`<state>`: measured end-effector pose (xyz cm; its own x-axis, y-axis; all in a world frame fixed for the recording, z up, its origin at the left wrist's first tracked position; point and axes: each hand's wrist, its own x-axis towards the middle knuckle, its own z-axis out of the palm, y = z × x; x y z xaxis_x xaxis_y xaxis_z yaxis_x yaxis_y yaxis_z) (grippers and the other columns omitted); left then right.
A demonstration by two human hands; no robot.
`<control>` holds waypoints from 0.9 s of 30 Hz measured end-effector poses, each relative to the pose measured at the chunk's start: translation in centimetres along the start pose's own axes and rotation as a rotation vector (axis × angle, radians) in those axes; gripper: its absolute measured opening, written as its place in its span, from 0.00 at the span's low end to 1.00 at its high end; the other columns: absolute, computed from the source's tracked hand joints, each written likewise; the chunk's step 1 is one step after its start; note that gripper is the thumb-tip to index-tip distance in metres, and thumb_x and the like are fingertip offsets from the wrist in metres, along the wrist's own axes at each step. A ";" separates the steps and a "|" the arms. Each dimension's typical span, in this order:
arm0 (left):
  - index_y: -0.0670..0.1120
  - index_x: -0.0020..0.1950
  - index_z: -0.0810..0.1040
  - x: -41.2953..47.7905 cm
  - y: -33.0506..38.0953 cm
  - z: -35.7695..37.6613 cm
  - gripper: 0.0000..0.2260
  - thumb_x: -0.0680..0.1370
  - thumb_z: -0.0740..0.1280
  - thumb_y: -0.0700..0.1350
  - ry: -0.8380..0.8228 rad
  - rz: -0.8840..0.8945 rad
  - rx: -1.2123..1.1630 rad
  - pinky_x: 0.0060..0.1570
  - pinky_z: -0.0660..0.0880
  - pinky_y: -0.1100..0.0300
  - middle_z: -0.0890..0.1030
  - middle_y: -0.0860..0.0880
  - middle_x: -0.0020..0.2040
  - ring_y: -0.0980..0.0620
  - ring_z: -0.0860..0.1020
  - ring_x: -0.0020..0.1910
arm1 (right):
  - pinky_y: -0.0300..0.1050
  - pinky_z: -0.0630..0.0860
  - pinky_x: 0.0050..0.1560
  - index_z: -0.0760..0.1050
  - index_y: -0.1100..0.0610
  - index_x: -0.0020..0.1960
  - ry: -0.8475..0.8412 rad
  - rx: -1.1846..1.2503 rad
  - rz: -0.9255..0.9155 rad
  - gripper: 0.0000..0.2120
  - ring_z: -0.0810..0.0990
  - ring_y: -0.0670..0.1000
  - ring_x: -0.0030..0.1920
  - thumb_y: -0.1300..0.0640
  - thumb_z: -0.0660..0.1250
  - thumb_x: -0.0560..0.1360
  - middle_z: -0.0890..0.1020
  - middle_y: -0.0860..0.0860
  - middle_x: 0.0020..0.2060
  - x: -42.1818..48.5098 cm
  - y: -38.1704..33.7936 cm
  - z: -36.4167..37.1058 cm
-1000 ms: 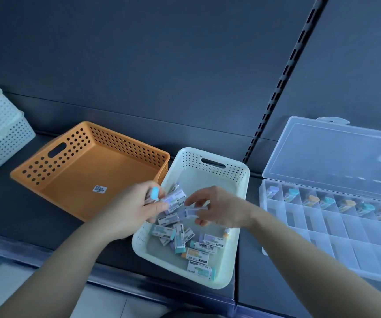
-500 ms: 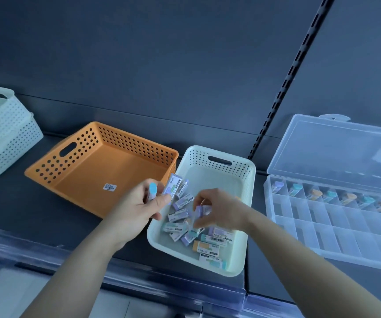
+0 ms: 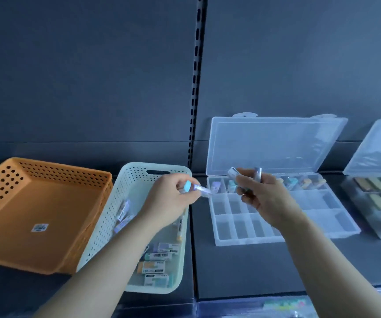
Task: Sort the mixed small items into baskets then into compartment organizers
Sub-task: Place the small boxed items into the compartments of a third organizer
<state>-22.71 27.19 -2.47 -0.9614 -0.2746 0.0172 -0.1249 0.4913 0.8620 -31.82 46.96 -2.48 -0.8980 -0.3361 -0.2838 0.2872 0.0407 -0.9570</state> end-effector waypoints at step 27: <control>0.53 0.32 0.69 4.0 1.0 6.9 0.15 0.69 0.74 0.48 -0.211 -0.097 0.470 0.32 0.64 0.62 0.77 0.68 0.59 0.60 0.76 0.38 | 0.41 0.70 0.33 0.78 0.57 0.40 -0.111 -0.971 -0.265 0.02 0.71 0.46 0.29 0.61 0.70 0.68 0.75 0.47 0.29 4.2 3.4 -3.9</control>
<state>-28.38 32.29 -5.09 -0.9624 -0.1888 -0.1955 -0.2659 0.8031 0.5332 -35.88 49.33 -7.19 -0.8435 -0.5286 -0.0954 -0.3561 0.6833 -0.6375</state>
